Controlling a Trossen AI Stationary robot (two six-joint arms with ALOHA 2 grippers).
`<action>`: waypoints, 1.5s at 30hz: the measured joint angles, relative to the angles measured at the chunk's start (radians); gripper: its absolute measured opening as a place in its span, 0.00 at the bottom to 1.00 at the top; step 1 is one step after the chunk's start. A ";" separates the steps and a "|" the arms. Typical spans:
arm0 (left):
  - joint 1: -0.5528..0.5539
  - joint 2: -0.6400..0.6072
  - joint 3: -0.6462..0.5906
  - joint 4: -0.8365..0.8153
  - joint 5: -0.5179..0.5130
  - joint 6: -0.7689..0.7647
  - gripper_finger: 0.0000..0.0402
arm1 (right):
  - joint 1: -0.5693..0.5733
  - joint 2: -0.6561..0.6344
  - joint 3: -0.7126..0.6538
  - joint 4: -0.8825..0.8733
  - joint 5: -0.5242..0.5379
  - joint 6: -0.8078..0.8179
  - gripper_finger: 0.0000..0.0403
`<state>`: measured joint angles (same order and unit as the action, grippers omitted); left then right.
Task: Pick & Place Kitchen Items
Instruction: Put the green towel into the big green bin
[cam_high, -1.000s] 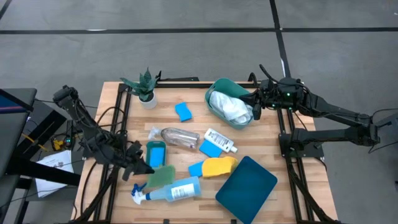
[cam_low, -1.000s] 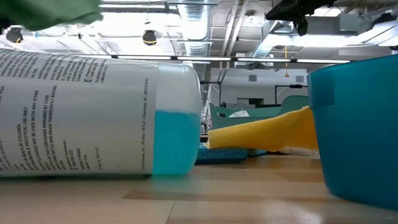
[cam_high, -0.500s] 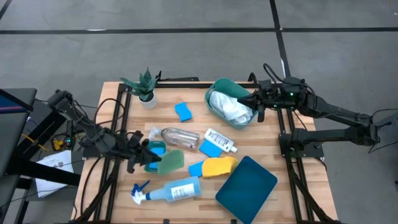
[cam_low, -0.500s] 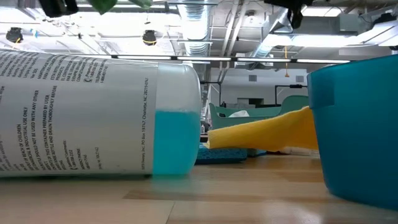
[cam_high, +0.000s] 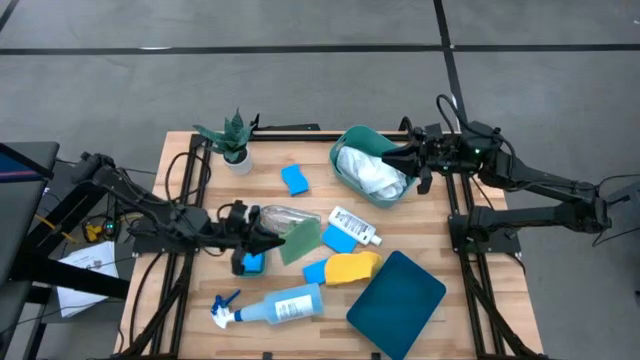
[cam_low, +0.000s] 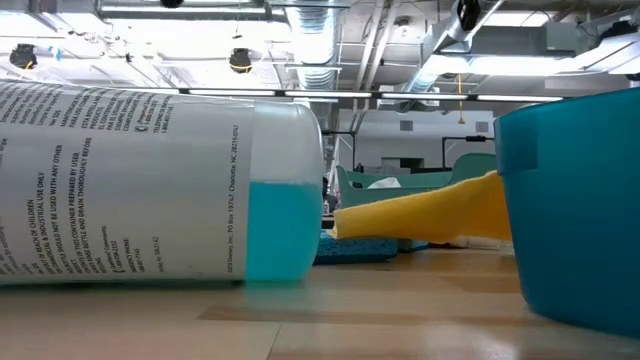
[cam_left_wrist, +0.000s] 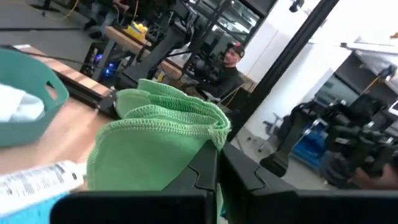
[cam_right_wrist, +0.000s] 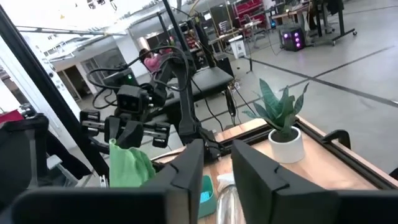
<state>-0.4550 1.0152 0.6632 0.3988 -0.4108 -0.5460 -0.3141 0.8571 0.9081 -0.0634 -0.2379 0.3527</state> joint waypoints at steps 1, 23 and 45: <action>0.010 0.016 0.013 0.000 0.000 0.016 0.00 | 0.000 0.000 0.000 0.000 0.000 0.000 0.21; 0.118 0.089 0.047 -0.020 -0.086 0.098 0.00 | 0.070 0.245 0.066 0.287 -0.192 0.073 0.32; 0.118 0.089 0.047 -0.015 -0.102 0.102 0.00 | 0.130 0.656 0.401 0.280 -0.368 -0.062 0.32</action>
<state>-0.3370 1.1046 0.7101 0.3842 -0.5133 -0.4435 -0.1844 1.5131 1.3091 0.2169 -0.6060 0.2903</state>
